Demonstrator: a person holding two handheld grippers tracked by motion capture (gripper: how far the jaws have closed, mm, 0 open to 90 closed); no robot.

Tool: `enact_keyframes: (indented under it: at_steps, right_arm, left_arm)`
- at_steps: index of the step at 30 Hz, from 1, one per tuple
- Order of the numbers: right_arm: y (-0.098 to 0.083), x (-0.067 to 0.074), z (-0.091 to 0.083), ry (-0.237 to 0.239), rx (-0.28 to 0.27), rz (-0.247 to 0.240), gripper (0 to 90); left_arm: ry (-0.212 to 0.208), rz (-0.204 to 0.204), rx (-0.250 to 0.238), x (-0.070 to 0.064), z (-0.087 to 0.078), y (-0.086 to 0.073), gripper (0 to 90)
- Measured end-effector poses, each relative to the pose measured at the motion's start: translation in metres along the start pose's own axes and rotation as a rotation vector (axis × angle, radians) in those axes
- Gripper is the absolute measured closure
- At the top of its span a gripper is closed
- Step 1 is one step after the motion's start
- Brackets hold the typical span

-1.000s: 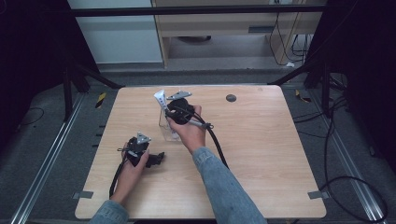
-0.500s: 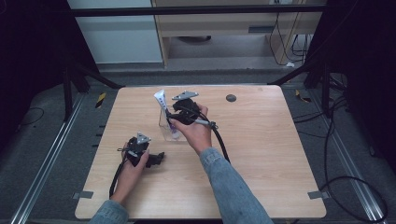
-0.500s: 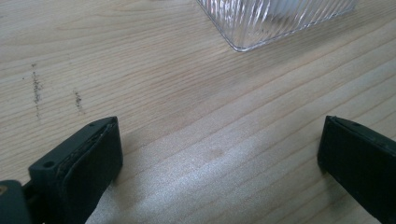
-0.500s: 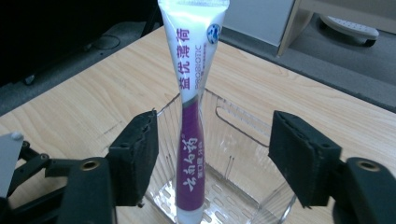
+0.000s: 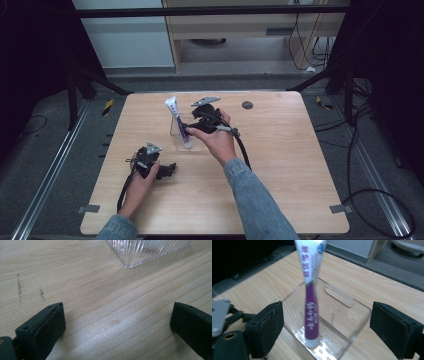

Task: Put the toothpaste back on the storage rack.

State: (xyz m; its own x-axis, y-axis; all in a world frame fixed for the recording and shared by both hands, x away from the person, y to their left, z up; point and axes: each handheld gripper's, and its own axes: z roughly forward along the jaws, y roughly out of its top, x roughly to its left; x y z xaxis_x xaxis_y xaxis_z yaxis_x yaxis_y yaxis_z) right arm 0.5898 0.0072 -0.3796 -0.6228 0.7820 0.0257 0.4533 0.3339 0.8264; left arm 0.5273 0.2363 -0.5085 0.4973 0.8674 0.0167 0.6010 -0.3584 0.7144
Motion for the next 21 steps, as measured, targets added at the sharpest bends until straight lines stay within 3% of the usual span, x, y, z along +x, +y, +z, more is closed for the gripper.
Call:
enact_keyframes:
  at_steps: [2, 6, 21]
  right_arm:
    - [-0.002, -0.003, -0.003, -0.030, 0.007, -0.001, 11.6]
    - [-0.005, -0.009, -0.009, -0.032, 0.002, 0.003, 10.2]
    - [-0.030, -0.046, -0.037, -0.120, 0.012, 0.022, 11.4]
  left_arm:
    - [0.000, -0.001, 0.000, 0.000, 0.000, 0.000, 0.0]
    - [0.000, -0.001, 0.000, 0.000, 0.000, 0.000, 0.0]
    - [0.000, 0.001, 0.002, 0.000, 0.000, 0.000, 0.0]
